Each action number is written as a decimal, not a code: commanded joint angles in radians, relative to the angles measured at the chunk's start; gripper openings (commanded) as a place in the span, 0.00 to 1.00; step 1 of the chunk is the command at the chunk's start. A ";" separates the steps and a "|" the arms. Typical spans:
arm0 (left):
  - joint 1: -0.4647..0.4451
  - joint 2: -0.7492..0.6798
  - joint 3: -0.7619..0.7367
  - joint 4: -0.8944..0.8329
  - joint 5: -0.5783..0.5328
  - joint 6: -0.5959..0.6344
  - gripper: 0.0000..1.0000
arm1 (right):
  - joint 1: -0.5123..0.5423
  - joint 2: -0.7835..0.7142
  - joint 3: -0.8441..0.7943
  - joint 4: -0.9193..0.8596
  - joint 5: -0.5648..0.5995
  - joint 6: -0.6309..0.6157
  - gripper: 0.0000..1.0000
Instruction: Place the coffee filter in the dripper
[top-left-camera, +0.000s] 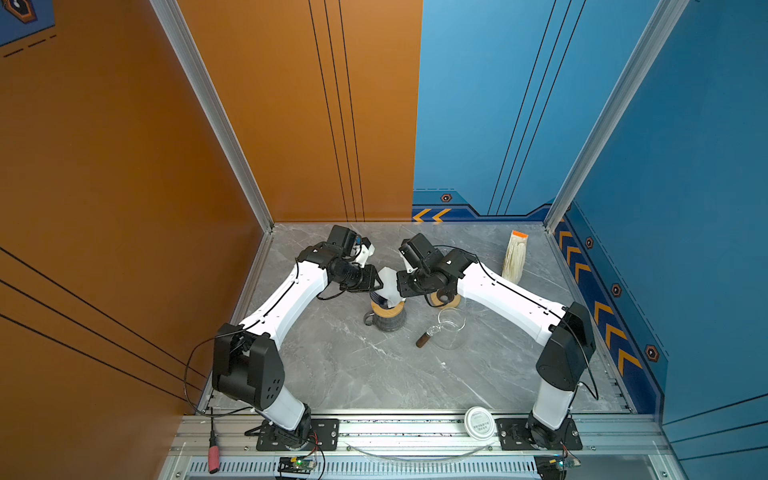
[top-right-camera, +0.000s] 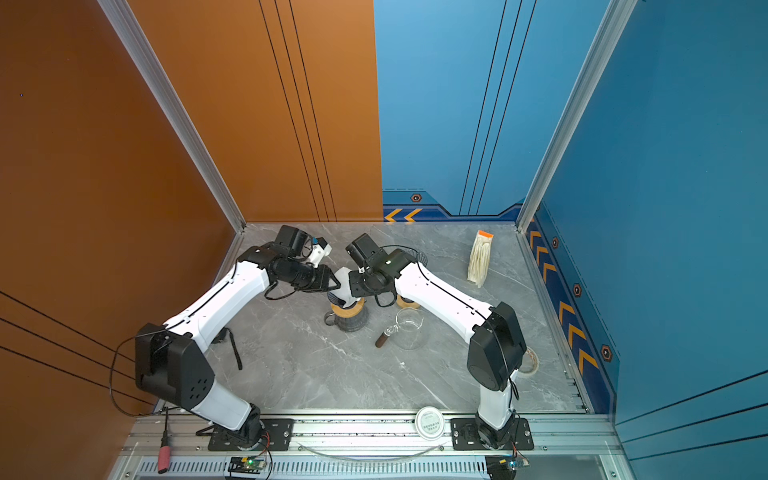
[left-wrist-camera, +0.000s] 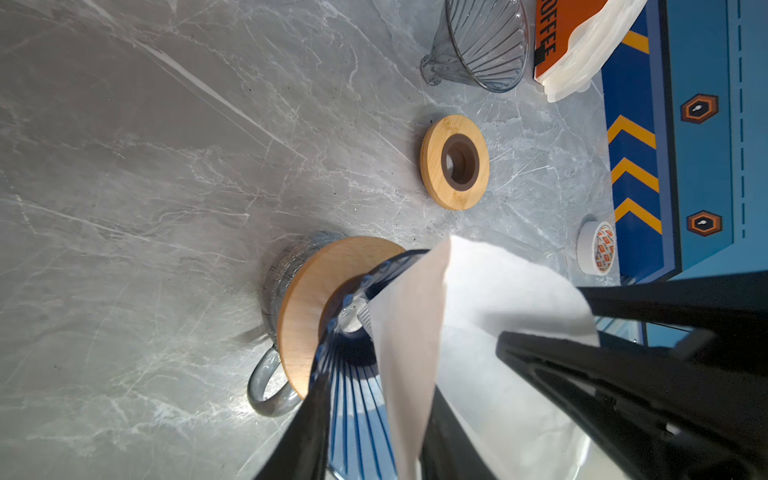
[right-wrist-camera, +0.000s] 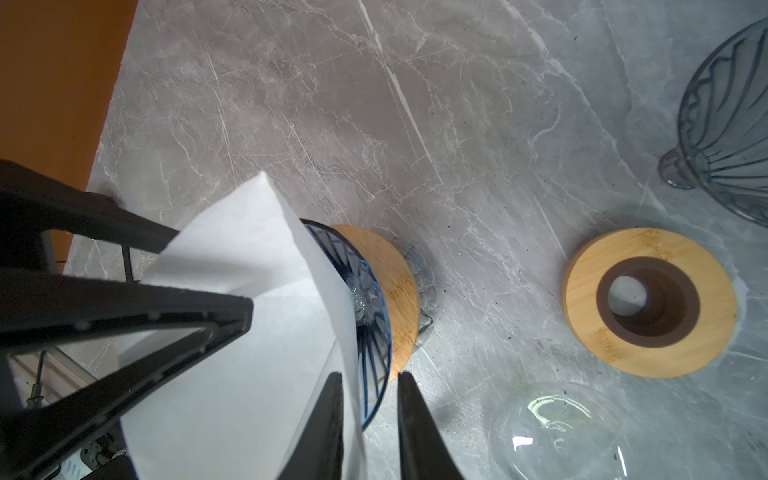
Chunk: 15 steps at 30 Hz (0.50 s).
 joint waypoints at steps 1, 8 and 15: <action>0.004 0.014 0.030 -0.079 -0.046 0.058 0.38 | -0.011 0.031 0.028 -0.052 0.007 -0.006 0.23; -0.002 0.029 0.038 -0.080 -0.040 0.057 0.42 | -0.018 0.064 0.053 -0.070 -0.021 -0.006 0.26; -0.009 0.039 0.084 -0.080 -0.037 0.050 0.46 | -0.014 0.069 0.081 -0.069 -0.028 -0.018 0.27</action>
